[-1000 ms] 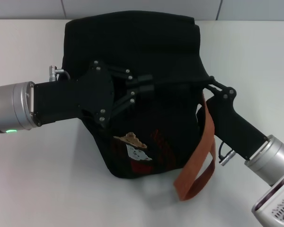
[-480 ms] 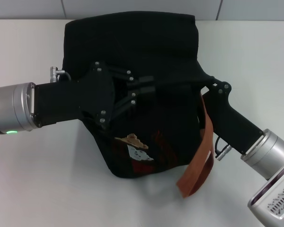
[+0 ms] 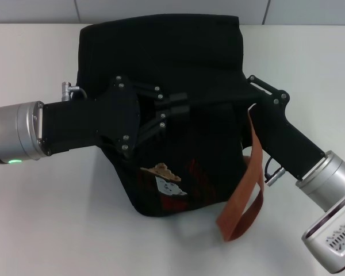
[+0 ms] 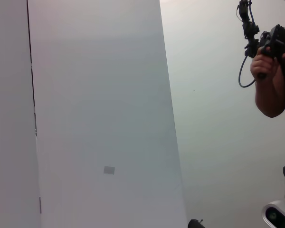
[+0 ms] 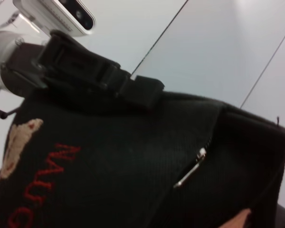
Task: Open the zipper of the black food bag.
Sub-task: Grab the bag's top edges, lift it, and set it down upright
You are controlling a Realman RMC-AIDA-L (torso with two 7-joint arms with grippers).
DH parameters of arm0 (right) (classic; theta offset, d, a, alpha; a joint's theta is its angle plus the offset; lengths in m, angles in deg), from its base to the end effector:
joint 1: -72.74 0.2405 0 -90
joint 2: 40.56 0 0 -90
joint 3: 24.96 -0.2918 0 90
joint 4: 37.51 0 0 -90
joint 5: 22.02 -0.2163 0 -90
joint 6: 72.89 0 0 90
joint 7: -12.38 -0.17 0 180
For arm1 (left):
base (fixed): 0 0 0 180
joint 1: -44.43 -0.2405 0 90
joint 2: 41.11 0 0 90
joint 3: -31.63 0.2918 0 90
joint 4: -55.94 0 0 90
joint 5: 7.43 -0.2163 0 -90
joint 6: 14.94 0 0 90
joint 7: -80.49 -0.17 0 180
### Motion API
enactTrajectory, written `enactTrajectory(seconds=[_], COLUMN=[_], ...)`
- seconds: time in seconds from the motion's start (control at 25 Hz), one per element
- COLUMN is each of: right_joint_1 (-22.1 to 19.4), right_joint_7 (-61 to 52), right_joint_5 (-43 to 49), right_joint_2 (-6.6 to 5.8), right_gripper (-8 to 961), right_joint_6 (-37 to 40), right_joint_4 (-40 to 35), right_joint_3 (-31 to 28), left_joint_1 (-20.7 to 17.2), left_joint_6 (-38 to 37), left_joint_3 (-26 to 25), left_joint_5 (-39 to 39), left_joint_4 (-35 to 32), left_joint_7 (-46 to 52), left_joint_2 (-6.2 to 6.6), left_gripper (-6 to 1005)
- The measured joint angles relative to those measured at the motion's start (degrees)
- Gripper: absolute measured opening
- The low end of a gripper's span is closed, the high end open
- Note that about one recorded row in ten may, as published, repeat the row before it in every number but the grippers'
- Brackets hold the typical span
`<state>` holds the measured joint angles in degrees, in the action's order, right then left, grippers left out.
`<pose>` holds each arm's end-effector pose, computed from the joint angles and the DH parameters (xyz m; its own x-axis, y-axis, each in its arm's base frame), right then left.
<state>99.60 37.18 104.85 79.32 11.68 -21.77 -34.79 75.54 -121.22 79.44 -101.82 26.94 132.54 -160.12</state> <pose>0.2446 0.3042 -0.1199 0.7521 0.5586 -0.3497 -0.0302 -0.5009 -0.8650 -0.2196 0.3214 -0.0393 0.6467 -0.1203 0.7532 0.0118 -0.9858 -0.1676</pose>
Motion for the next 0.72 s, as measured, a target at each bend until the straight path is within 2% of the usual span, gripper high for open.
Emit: enactTrajectory(seconds=[0.28, 0.72], right_joint_1=[0.2, -0.1], right_joint_7=[0.0, 1.8], right_joint_5=[-0.1, 0.4], right_joint_2=[0.00, 0.00], right_gripper=[337, 331], right_joint_6=[-3.2, -2.9], right_joint_4=[0.3, 0.5], right_joint_3=[-1.5, -0.8], left_joint_1=[0.0, 0.0], left_joint_6=[0.0, 0.2], left_joint_3=[0.0, 0.0], left_joint_5=[0.0, 0.0], left_joint_4=[0.0, 0.0], left_joint_7=[0.0, 0.0], left_joint_2=[0.00, 0.00], left_gripper=[95, 95])
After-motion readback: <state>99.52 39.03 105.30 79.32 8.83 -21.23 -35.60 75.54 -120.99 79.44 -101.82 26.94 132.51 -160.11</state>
